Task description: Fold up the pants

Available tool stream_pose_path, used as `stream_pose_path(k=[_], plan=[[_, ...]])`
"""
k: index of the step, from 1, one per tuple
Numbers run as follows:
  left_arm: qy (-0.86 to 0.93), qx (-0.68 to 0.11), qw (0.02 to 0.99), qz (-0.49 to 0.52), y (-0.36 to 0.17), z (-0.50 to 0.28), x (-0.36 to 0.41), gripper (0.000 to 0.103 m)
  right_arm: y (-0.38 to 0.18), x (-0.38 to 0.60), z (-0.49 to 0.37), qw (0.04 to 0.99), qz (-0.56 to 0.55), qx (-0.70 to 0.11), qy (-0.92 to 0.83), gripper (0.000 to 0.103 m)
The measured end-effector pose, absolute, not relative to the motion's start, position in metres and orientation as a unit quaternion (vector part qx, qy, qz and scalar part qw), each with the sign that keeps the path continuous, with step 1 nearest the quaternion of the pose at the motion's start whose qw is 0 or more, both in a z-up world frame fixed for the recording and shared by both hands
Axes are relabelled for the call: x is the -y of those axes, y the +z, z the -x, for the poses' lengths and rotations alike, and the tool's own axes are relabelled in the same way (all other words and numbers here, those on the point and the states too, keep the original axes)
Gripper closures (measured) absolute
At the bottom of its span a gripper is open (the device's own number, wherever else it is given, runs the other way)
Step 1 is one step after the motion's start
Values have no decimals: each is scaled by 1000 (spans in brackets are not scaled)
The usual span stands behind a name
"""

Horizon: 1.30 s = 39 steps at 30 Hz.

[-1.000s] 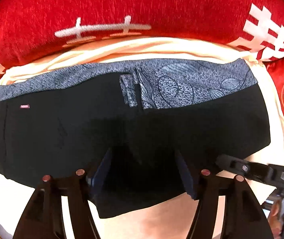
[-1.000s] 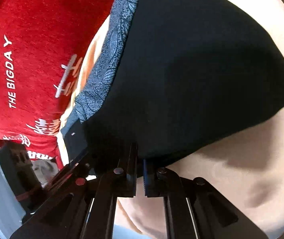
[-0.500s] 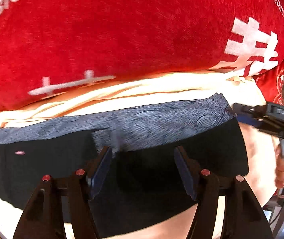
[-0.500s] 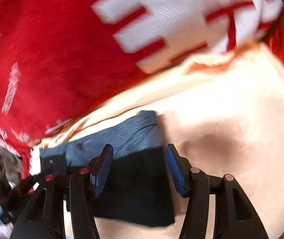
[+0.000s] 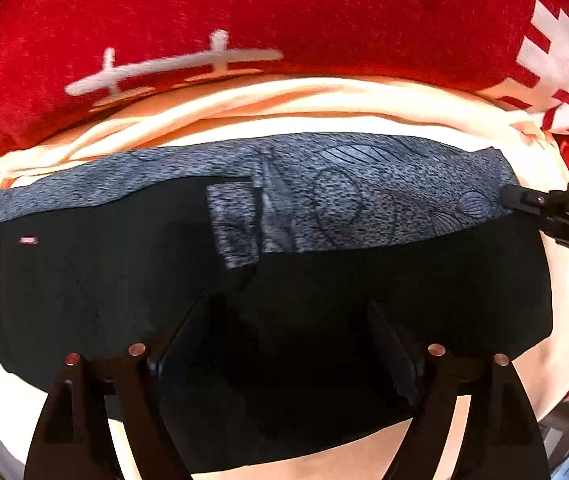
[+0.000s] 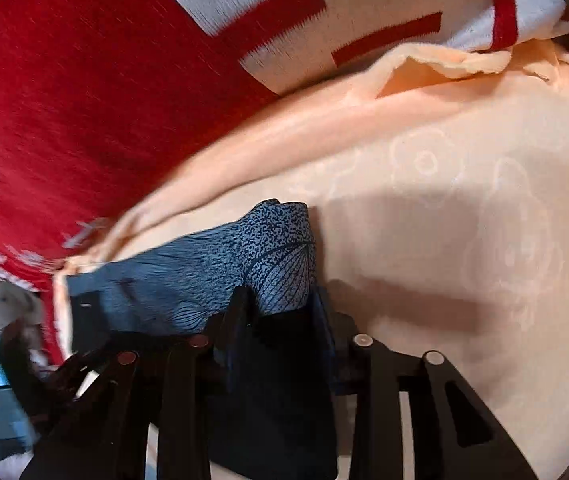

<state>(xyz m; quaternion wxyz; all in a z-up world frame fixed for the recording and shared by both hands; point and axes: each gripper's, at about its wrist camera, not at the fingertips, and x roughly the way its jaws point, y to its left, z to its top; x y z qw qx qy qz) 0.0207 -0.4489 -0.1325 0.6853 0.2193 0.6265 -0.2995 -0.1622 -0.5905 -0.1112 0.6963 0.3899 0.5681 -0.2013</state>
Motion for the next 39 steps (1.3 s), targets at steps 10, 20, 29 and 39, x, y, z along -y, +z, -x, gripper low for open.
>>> stream_pose_path(k=[10,20,29,39], plan=[[-282,-628,693,-212,-115,-18,416,20,-80,554,181,700,-344,-587,-218,44],[-282,-632,692,-206,-104,-15,374,20,-50,517,211,704,-317,-589,-240,38],[-295,-633,691,-185,-91,-18,319,20,-43,457,182,711,-275,-599,-243,33],[-255,-648,705,-137,-89,-53,222,0,-56,379,135,708,-241,-636,-191,33]])
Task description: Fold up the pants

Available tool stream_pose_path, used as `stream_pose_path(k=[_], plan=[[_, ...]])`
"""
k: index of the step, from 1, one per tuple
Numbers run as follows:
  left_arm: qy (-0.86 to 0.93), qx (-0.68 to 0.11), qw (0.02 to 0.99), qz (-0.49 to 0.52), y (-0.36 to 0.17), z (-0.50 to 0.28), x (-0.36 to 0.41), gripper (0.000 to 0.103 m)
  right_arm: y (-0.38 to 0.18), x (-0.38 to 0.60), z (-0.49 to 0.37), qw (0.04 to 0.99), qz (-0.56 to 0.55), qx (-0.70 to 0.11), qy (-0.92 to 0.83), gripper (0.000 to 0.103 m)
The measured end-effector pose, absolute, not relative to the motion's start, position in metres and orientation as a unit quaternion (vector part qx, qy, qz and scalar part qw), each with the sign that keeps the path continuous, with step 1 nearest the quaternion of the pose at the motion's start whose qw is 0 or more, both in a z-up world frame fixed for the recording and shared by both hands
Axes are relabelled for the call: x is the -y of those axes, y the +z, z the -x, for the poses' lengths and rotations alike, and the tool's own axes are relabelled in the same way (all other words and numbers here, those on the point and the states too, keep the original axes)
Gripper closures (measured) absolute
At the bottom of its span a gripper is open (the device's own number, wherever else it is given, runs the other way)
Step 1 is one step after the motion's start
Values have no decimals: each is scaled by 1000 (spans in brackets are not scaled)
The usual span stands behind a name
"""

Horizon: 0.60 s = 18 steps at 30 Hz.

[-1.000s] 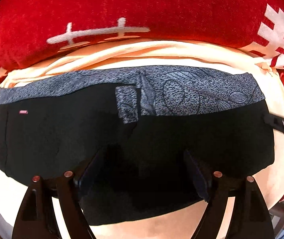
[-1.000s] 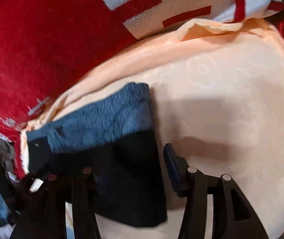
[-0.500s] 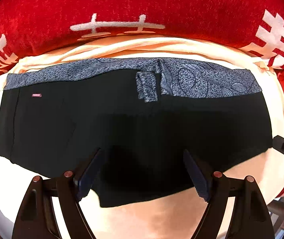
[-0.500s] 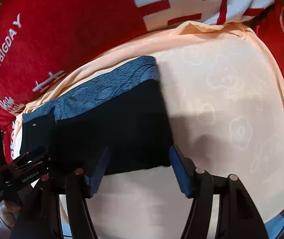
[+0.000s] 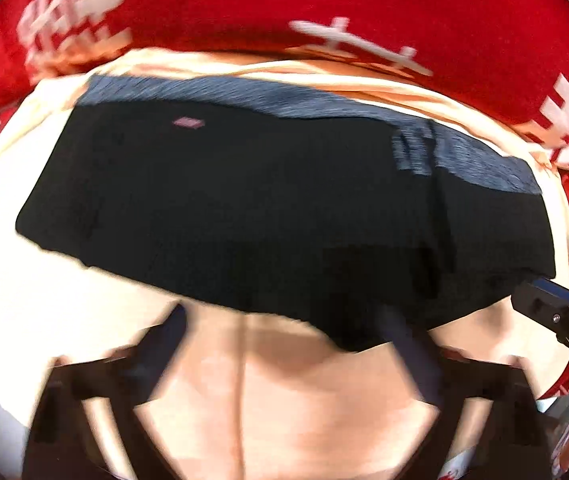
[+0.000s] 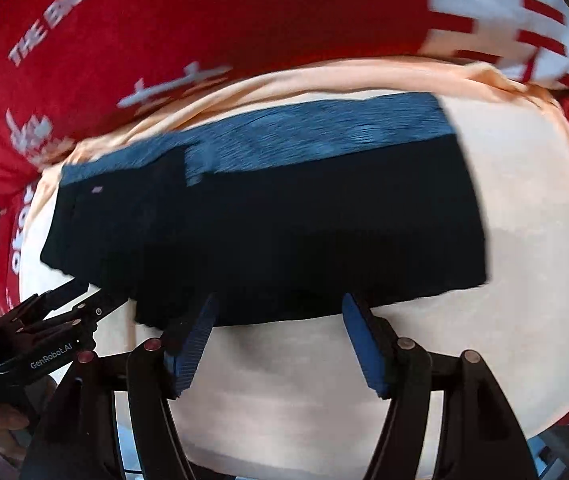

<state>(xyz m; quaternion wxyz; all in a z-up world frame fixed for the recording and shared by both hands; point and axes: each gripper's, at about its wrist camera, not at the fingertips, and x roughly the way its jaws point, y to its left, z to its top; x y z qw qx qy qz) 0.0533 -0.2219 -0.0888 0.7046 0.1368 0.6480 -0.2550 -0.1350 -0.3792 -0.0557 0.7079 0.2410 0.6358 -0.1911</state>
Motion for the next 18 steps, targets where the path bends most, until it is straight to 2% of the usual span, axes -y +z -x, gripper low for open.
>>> stream_pose_path(k=[2,5,18], plan=[[-251,-649,708,-122,-91,-55,213,0,-58,366,126,709,-235,-641,-179,33],[-235,-653,712,-110,-93,-63,190,0,-64,342,108,709,-220,-651,-156,27],[-164,-682,709,-70,-113,-110,128,0,-86,275,67,692,-173,-692,-109,27]])
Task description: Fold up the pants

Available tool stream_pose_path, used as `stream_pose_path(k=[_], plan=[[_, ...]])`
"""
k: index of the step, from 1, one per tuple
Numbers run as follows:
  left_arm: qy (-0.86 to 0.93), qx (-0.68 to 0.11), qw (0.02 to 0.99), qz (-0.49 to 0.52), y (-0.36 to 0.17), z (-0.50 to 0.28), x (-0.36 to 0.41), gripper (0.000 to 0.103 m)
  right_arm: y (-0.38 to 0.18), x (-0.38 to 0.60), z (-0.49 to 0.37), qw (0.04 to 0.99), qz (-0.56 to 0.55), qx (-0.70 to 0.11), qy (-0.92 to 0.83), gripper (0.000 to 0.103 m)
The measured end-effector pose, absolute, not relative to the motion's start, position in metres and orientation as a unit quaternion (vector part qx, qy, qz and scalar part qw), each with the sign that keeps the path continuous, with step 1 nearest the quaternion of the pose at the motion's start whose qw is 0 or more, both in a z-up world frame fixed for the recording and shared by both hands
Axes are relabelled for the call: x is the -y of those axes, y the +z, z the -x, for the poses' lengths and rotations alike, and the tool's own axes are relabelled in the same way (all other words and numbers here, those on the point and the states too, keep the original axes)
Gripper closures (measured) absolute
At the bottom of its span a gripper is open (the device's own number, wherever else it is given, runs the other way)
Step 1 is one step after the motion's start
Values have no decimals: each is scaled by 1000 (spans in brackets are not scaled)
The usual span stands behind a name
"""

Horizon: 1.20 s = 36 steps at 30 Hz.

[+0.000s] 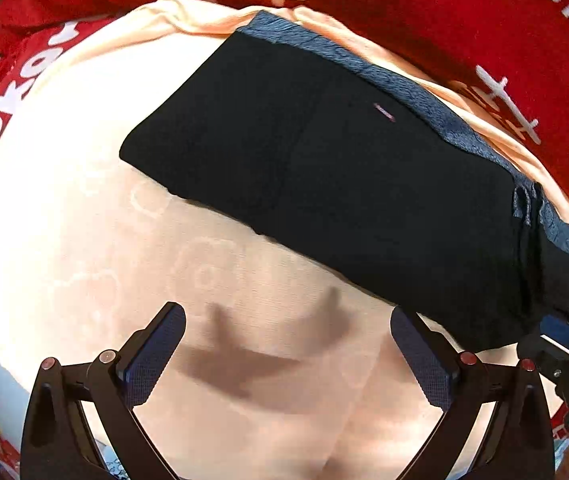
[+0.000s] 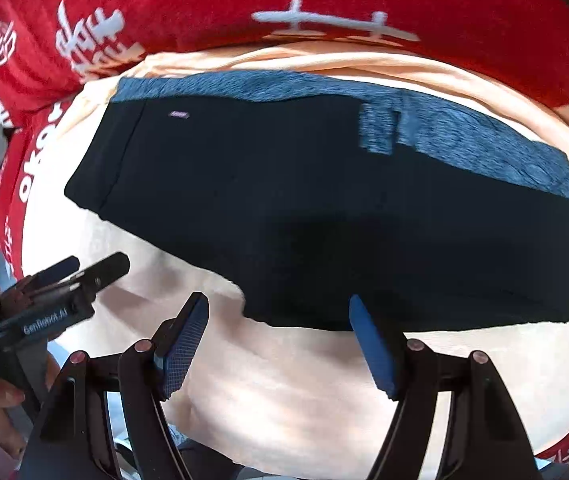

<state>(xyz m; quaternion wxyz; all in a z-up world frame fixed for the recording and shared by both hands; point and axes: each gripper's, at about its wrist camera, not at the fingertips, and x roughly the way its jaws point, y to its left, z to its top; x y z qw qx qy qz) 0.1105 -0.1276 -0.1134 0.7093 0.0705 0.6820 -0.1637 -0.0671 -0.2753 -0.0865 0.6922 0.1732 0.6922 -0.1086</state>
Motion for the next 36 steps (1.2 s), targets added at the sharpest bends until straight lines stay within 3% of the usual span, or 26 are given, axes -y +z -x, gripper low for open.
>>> stream_pose_path(k=[17,30,36], plan=[[-125,-676,726,-5,-121,-146,87,0,-99,245,40,682,-151,-711,-81,27],[-183,-662,712,147,-112,-176,53,0,-105,245,36,679,-165,-711,-74,27],[-223,-657,682,233,-136,-183,70,0,-108,243,34,681,-173,-708,-69,27]])
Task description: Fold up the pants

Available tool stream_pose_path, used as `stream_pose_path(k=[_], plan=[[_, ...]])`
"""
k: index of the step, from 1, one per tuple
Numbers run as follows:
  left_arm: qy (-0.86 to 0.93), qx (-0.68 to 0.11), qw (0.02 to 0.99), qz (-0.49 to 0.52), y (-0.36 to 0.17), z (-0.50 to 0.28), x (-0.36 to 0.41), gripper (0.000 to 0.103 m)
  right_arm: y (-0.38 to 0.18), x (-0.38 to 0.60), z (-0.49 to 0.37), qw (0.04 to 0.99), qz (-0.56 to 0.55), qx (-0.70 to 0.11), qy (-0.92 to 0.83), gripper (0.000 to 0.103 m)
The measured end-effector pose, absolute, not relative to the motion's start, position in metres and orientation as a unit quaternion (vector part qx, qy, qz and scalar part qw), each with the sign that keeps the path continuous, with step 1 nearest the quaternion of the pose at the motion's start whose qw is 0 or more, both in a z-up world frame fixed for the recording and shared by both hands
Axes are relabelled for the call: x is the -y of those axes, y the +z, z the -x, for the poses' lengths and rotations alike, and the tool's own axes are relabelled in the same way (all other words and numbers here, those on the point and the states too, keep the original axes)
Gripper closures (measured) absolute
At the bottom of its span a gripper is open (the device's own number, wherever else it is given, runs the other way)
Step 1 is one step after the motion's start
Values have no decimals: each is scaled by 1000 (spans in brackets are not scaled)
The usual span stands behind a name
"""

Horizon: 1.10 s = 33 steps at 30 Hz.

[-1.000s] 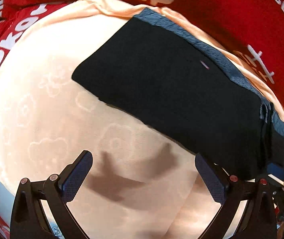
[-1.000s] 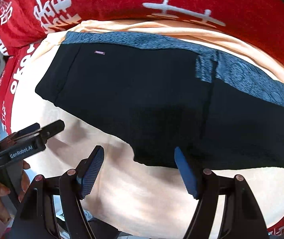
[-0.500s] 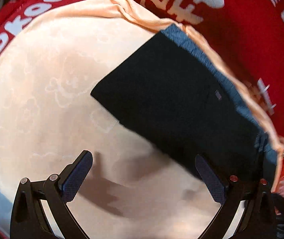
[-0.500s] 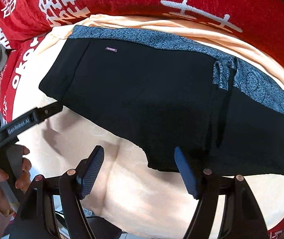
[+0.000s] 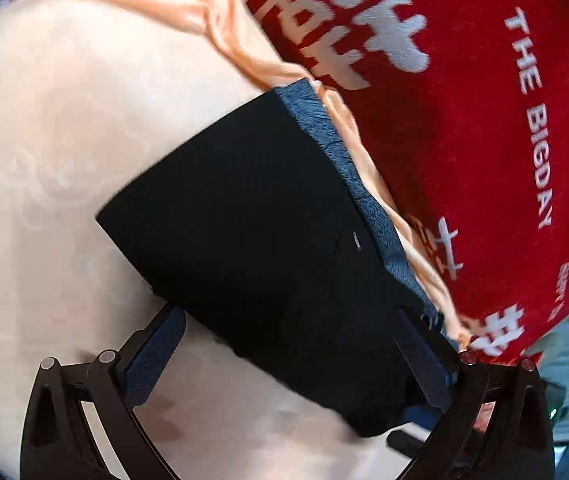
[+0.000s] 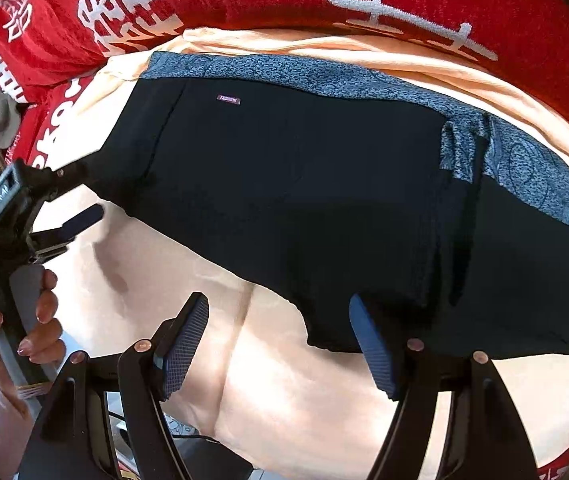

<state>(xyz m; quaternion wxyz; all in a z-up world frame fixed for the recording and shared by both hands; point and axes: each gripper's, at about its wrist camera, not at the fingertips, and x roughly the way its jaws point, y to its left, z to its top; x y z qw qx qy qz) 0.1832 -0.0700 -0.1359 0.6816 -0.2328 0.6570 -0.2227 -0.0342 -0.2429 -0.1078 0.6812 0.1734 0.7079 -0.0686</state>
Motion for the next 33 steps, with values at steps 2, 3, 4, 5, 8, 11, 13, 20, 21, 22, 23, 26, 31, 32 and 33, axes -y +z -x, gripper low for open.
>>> stream_pose_path(k=[2,3,4,5,8,11,13,20,21,22,23,26,31,32,33], plan=[[-219,-658,674,254,-146,-185,67,0,-110,242,34,680,-176,-709,-67,27],[-221,-653,674,267,-148,-185,64,0,-111,242,34,680,-176,-709,-67,27],[-225,-646,675,275,-148,-186,63,0,-113,241,34,680,-176,-709,-66,27],[-227,-645,675,277,-149,-186,64,0,-114,240,33,681,-177,-708,-64,27],[-227,-642,677,279,-149,-189,69,0,-116,239,32,685,-183,-703,-59,27],[-252,-629,678,285,-134,-191,82,0,-118,238,31,685,-183,-703,-61,27],[-275,-612,692,265,-124,-191,92,0,-116,238,30,687,-187,-699,-61,27],[-244,-649,676,250,-155,-204,106,0,-107,245,27,697,-182,-691,-67,27],[-238,-653,680,233,-153,-204,110,6,-104,248,25,702,-180,-686,-67,27],[-222,-655,692,208,-150,-202,114,11,-101,251,23,707,-178,-681,-67,27],[-216,-653,700,192,-147,-201,117,22,-99,254,20,711,-177,-678,-67,27],[-198,-638,738,94,-136,-193,129,57,-89,267,4,719,-177,-668,-72,27],[-222,-547,801,-97,-109,-157,168,61,-65,289,-45,727,-211,-652,-54,27],[-226,-528,808,-130,-106,-150,176,61,-63,289,-57,725,-216,-652,-47,27],[-230,-509,814,-162,-104,-142,183,61,-62,288,-70,722,-218,-655,-38,26]])
